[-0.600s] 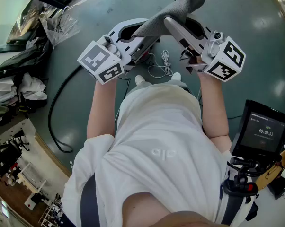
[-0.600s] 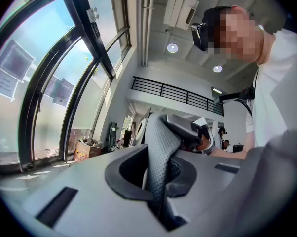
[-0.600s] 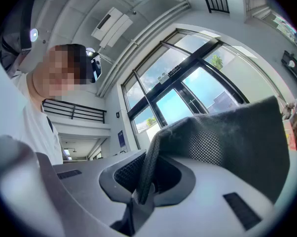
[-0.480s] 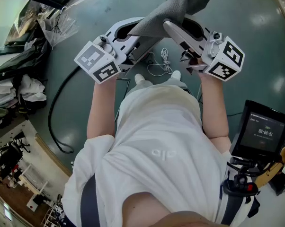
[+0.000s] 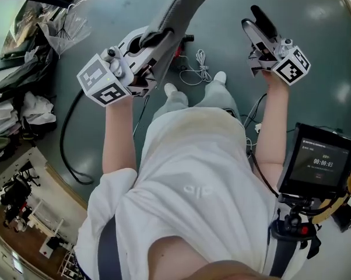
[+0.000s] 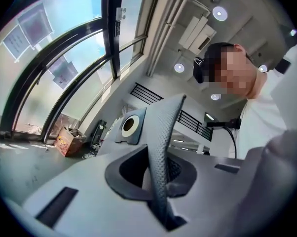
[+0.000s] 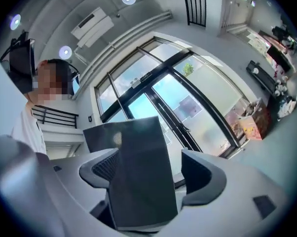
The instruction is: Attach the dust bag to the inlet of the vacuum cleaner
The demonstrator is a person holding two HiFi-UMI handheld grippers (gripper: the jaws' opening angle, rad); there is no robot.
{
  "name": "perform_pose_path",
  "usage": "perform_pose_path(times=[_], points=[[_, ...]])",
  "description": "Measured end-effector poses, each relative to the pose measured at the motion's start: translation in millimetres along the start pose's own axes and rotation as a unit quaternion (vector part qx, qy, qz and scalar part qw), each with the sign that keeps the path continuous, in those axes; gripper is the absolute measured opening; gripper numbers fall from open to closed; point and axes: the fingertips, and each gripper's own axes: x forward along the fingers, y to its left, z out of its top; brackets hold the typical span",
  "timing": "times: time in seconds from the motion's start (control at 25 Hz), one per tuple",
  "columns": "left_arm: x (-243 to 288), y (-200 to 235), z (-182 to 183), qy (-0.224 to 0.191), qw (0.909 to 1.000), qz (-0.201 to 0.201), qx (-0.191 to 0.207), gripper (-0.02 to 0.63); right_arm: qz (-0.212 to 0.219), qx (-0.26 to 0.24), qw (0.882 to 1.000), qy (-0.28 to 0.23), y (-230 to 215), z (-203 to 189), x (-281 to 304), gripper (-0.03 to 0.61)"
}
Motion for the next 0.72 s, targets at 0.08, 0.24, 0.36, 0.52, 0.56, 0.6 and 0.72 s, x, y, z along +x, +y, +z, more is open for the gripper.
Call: perform_pose_path(times=[0.08,0.24,0.36,0.52,0.56,0.6,0.72], points=[[-7,-11,-3,0.012,0.9999,-0.006,0.001,0.015,0.018,0.012,1.000,0.021,-8,-13,6,0.377],[-21,-36,-8,0.024,0.9994,-0.018,-0.019,0.015,0.083,-0.010,0.995,0.046,6,-25,16,0.451],[-6,-60,9,0.048,0.9972,-0.058,-0.003,0.015,0.156,-0.050,0.986,0.029,58,19,12,0.448],[13,-162,93,0.058,0.9958,-0.069,0.014,0.015,0.155,-0.084,0.983,0.059,184,125,-16,0.205],[25,-189,136,0.056,0.9946,-0.076,0.044,0.015,0.136,-0.119,0.983,0.042,215,173,-17,0.147],[42,-212,185,0.055,0.9908,-0.087,0.088,0.015,0.115,-0.161,0.980,0.009,243,229,-14,0.105],[67,-281,274,0.053,0.9841,-0.075,0.152,0.015,0.052,-0.181,0.981,-0.052,310,330,-19,0.094]])
